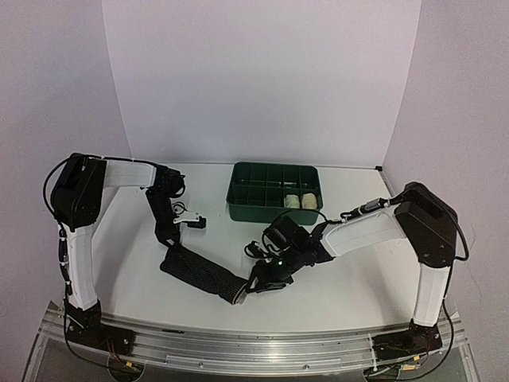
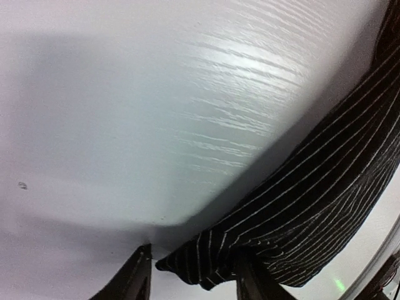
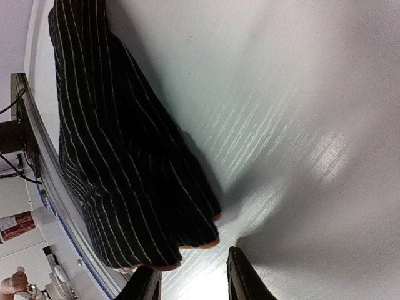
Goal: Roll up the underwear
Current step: Fold the underwear at the center of the board.
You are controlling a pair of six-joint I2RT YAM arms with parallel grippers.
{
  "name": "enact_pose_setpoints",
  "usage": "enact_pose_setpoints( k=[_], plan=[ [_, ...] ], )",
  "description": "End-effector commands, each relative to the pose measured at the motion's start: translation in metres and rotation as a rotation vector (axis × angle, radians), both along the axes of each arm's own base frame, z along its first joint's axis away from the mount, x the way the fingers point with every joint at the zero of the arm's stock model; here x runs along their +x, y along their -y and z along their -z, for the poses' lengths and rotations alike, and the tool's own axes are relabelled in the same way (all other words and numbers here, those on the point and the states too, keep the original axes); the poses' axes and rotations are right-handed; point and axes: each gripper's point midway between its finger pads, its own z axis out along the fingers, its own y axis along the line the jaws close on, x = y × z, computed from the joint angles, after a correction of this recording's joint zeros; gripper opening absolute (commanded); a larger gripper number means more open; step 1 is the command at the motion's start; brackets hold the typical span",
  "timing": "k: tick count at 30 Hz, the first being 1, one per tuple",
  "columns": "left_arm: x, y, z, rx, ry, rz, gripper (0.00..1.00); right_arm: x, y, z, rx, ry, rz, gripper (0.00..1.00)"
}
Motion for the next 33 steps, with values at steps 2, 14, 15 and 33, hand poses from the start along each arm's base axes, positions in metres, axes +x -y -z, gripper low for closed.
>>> enact_pose_setpoints(
  k=[2,14,15,33],
  plan=[
    [0.055,0.009,-0.038,-0.097,0.2,-0.117,0.56,0.009,0.022,-0.024,-0.107,0.121,-0.039,0.37],
    [0.046,0.021,-0.096,-0.243,0.211,-0.154,0.68,0.007,0.023,-0.066,-0.193,0.395,-0.267,0.37],
    [0.043,0.02,-0.1,-0.246,0.214,-0.158,0.64,0.0,0.01,-0.073,-0.162,0.486,-0.363,0.38],
    [0.003,-0.001,-0.001,-0.098,0.19,-0.276,0.46,-0.037,-0.031,-0.046,-0.12,1.166,-1.504,0.83]
  ],
)
